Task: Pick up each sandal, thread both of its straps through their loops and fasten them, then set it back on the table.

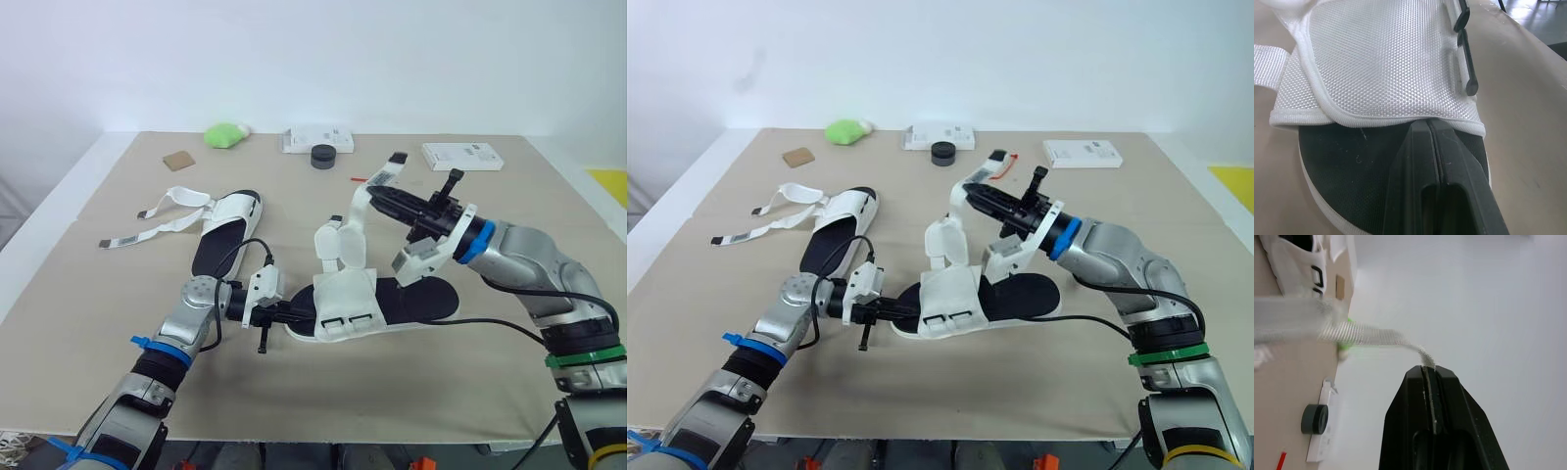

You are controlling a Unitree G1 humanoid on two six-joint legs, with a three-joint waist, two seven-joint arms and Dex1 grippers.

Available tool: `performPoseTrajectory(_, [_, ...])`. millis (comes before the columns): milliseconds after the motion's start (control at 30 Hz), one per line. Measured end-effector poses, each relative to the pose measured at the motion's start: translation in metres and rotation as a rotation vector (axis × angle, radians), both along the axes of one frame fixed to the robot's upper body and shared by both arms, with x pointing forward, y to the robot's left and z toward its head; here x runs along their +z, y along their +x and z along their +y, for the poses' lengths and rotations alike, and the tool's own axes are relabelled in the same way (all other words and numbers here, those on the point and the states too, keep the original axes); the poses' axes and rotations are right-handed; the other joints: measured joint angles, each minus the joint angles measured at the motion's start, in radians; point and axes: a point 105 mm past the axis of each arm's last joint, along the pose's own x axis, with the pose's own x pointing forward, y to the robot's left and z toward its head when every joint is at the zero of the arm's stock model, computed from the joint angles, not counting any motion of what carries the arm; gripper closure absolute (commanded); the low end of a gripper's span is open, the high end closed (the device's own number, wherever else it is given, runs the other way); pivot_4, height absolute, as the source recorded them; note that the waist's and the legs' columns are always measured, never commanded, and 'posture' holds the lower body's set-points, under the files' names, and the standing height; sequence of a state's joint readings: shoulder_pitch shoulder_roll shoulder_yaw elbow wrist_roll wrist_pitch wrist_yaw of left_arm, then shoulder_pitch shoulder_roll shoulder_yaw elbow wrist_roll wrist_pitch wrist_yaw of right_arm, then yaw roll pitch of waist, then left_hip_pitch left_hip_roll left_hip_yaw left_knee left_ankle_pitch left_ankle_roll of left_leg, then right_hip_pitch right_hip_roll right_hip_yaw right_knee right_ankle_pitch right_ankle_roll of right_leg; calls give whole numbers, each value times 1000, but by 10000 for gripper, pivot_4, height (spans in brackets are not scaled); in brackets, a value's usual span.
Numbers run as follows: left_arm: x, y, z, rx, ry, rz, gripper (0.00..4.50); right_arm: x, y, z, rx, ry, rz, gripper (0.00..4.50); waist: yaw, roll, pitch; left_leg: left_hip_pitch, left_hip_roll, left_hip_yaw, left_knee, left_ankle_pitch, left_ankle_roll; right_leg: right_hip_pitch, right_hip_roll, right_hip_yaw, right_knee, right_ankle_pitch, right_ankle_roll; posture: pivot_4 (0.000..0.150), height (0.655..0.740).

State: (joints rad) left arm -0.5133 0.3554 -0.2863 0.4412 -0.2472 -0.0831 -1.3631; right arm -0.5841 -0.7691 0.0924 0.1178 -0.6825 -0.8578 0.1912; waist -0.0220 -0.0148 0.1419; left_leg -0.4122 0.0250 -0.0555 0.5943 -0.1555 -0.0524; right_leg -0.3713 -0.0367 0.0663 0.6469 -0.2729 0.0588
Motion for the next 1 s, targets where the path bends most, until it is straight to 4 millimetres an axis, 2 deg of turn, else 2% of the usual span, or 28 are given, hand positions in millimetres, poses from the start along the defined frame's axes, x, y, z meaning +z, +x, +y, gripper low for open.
performPoseTrajectory(100, [0, 0, 0, 1, 1, 0, 45000, -5, -3, -1, 9, -22, -12, 44037, -1, 0, 0, 1, 0, 1, 0, 0, 0, 0, 0, 1, 0, 0, 0, 1500, 7400])
performPoseTrajectory(267, [0, 1, 0, -5, 3, 4, 45000, -14, -23, 2, 93, -81, -15, 44037, -1, 0, 0, 2, 0, 1, 0, 0, 0, 1, 0, 2, 0, 0, 0, 1500, 7400])
performPoseTrajectory(433, [-1, 1, 1, -13, 6, 8, 45000, -36, -50, -9, 118, -190, 111, 44037, -2, 0, 0, 4, 0, 2, 0, -1, 1, 3, 0, 3, 0, -1, 1, 1500, 7400])
performPoseTrajectory(633, [-3, 2, 3, -5, 10, 16, 45000, -45, -73, 4, 183, -229, 157, 44037, -2, 0, -1, 6, 0, 2, 0, -1, 1, 3, 0, 3, 0, -1, 1, 1500, 7400])
performPoseTrajectory(800, [-3, 2, -1, -16, 1, 16, 45000, -92, -91, -8, 154, -319, 365, 44037, 1, 0, -2, 5, -1, 3, 0, -2, -1, 4, -2, 2, 0, -3, 0, 1500, 7400])
performPoseTrajectory(900, [-4, 2, -1, -16, 3, 18, 45000, -97, -88, -9, 124, -338, 392, 44037, 0, 1, -3, 6, -3, 3, 0, -2, -1, 4, -4, 3, 0, -3, 1, 1500, 7400])
performPoseTrajectory(933, [-4, 2, -1, -17, 2, 19, 45000, -99, -87, -11, 107, -345, 411, 38109, 0, 0, -3, 6, -2, 3, 0, -2, -1, 4, -4, 2, 0, -3, 1, 1500, 7400])
performPoseTrajectory(1000, [-5, 2, -2, -18, 0, 19, 45000, -109, -87, -15, 71, -362, 494, 29967, 1, -3, -4, 6, -2, 1, 0, -2, -1, 5, -4, 1, 0, -3, 1, 1500, 7400])
